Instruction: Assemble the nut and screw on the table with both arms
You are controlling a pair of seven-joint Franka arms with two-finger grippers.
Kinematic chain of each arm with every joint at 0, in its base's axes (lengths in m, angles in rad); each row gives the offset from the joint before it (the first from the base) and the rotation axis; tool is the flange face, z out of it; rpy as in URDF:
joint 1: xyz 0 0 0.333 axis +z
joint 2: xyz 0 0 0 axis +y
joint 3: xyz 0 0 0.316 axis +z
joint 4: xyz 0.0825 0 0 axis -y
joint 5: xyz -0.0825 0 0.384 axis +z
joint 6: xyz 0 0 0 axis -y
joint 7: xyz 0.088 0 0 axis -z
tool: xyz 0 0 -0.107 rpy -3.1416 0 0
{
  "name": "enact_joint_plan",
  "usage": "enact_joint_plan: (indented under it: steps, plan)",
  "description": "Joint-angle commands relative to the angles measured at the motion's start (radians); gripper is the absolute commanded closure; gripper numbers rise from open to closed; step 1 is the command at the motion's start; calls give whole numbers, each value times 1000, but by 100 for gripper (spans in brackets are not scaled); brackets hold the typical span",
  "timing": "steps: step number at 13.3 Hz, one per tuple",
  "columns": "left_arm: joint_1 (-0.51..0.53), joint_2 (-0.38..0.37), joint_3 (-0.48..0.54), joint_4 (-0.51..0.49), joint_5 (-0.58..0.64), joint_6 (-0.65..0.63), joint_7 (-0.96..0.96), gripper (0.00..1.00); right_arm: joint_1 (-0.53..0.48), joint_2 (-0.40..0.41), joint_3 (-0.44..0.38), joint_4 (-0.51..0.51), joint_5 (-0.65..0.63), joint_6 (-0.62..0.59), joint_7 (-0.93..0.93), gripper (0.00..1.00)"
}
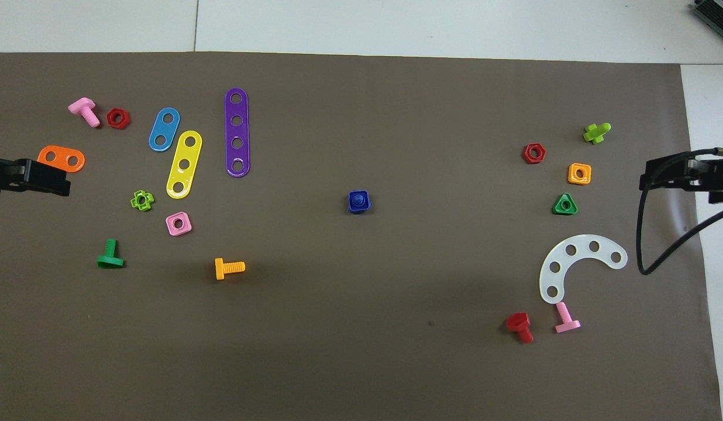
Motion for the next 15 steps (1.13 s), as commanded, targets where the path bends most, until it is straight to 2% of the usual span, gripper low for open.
enact_joint_plan:
  steps: [1,3,5,9,15]
  plan:
    - [32,-40,-15,-50,20,23,7,0,-12,-12,7,-1,3,-4,-18,0]
    - [122,-33,-106,-37,17,23,7,0,-5,-13,7,-1,5,-5,-20,0]
    - [141,-30,-130,-28,16,17,6,0,-2,-13,11,-1,5,-5,-21,0]
    - [138,48,-135,157,11,-142,-2,0,-3,-13,11,-1,5,-5,-20,0]
    - [150,33,-136,125,13,-96,6,0,-2,-13,11,-1,5,-5,-21,0]
